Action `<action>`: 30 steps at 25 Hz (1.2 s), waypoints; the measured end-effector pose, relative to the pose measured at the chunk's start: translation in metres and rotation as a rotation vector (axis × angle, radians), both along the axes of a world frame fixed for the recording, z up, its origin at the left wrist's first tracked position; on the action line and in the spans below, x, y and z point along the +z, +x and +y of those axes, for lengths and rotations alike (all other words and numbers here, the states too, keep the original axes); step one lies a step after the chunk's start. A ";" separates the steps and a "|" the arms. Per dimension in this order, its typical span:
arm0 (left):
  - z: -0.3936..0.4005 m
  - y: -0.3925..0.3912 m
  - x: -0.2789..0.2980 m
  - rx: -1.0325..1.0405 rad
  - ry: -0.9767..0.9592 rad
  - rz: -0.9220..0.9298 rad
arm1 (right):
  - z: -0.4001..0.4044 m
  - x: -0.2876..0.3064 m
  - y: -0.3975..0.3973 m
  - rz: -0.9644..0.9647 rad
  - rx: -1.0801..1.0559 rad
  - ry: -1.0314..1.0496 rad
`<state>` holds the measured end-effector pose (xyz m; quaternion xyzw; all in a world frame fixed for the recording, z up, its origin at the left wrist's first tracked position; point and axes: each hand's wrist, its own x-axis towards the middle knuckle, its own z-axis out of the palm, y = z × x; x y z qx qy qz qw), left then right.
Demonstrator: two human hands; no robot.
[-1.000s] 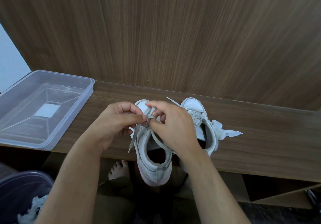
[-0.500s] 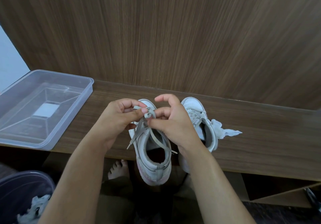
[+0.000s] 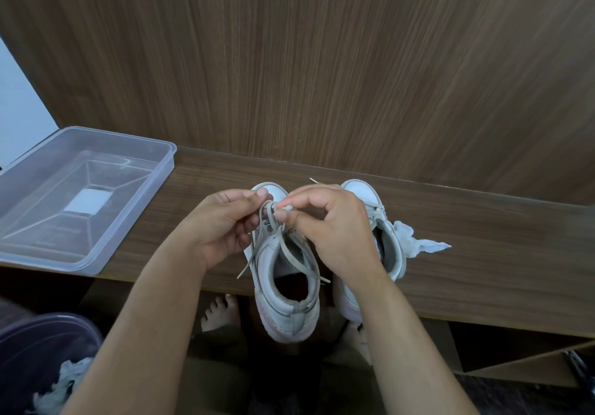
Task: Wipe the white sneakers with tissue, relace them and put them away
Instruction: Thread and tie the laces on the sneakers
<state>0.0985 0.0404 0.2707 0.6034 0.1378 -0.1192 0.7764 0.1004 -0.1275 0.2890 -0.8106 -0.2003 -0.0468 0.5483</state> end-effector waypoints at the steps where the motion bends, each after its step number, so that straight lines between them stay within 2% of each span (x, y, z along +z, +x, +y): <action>1: 0.000 0.002 -0.004 0.027 0.001 0.024 | -0.004 0.001 -0.001 -0.001 0.042 -0.036; 7: 0.001 0.010 -0.025 0.243 0.212 0.053 | -0.033 0.012 -0.010 0.148 0.257 -0.211; 15: -0.022 0.016 -0.026 0.380 0.677 -0.075 | -0.034 0.017 -0.011 0.184 0.381 -0.229; 16: -0.022 0.015 -0.027 0.365 0.679 -0.083 | -0.033 0.018 -0.013 0.183 0.388 -0.246; 19: -0.014 0.013 -0.021 0.300 0.489 -0.120 | -0.033 0.026 -0.020 0.183 0.409 -0.215; 21: -0.006 0.007 -0.011 0.268 0.468 -0.152 | -0.035 0.030 -0.019 0.180 0.318 -0.155; 23: 0.002 -0.002 -0.002 0.199 0.528 -0.236 | -0.035 0.026 -0.016 0.124 0.109 -0.258; 25: 0.005 -0.012 0.007 0.004 0.622 -0.332 | -0.028 0.020 -0.016 0.072 -0.051 -0.532; 26: 0.005 -0.016 0.010 -0.116 0.698 -0.343 | -0.024 0.018 -0.017 0.057 -0.084 -0.640; 28: 0.002 -0.021 0.012 -0.255 0.884 -0.330 | -0.017 0.015 -0.018 0.070 -0.080 -0.725; 30: 0.001 -0.021 0.013 -0.238 0.901 -0.318 | -0.015 0.015 -0.018 0.082 -0.067 -0.763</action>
